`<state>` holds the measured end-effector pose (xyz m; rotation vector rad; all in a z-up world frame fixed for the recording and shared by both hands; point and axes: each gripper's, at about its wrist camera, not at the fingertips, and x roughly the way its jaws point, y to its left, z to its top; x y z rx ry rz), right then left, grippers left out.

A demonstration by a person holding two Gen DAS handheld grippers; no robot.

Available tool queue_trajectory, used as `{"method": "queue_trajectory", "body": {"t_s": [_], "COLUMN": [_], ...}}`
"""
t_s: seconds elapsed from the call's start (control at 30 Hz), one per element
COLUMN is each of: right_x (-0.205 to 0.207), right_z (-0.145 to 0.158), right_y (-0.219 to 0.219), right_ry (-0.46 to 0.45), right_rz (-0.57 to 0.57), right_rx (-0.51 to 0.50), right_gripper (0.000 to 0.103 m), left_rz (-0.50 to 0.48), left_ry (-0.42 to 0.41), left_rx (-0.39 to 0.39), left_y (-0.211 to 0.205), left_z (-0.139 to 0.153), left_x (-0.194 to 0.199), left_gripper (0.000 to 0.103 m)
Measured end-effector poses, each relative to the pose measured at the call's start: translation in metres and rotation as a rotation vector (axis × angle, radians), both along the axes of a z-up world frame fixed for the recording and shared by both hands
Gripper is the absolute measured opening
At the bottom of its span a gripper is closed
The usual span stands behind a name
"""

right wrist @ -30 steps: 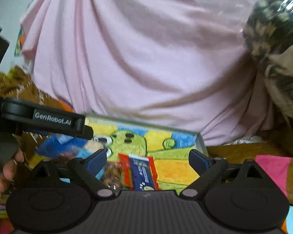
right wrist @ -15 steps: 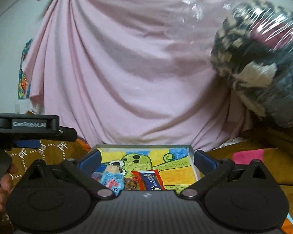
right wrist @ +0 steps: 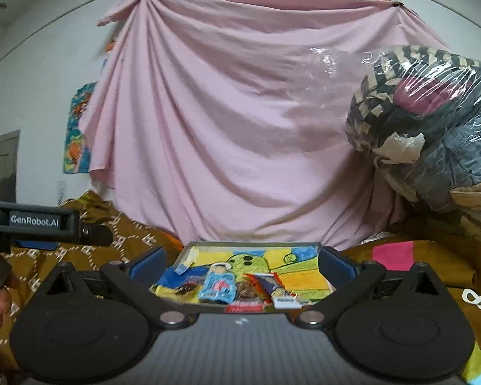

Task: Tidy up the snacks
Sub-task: 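Withdraw both open tools from the tray back to the snack pile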

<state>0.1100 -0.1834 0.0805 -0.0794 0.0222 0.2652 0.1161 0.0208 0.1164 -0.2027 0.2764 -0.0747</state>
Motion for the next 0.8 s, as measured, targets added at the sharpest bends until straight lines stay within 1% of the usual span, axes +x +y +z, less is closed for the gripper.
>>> {"method": "queue_trajectory", "body": {"t_s": [0.1, 0.23, 0.4, 0.6, 0.8], "right_x": [-0.011, -0.023, -0.036, -0.043, -0.042], "right_z": [-0.009, -0.021, -0.040, -0.057, -0.065], "right_y": [0.000, -0.004, -0.008, -0.013, -0.012], "right_ry": [0.023, 0.081, 0.142, 0.219, 0.280], "right_rz": [0.021, 0.055, 0.074, 0.083, 0.089], "right_rx": [-0.009, -0.018, -0.056, -0.063, -0.063], "right_gripper": [0.103, 0.103, 0.103, 0.103, 0.103], "left_rz": [0.007, 0.000, -0.025, -0.040, -0.041], "left_ry": [0.025, 0.059, 0.089, 0.142, 0.181], "left_rx": [0.007, 0.017, 0.051, 0.074, 0.083], "left_y": [0.003, 0.003, -0.003, -0.006, -0.005], "left_z": [-0.012, -0.028, -0.044, -0.063, -0.078], "left_x": [-0.015, -0.032, -0.047, -0.055, -0.061], "left_gripper": [0.102, 0.102, 0.102, 0.102, 0.102]}}
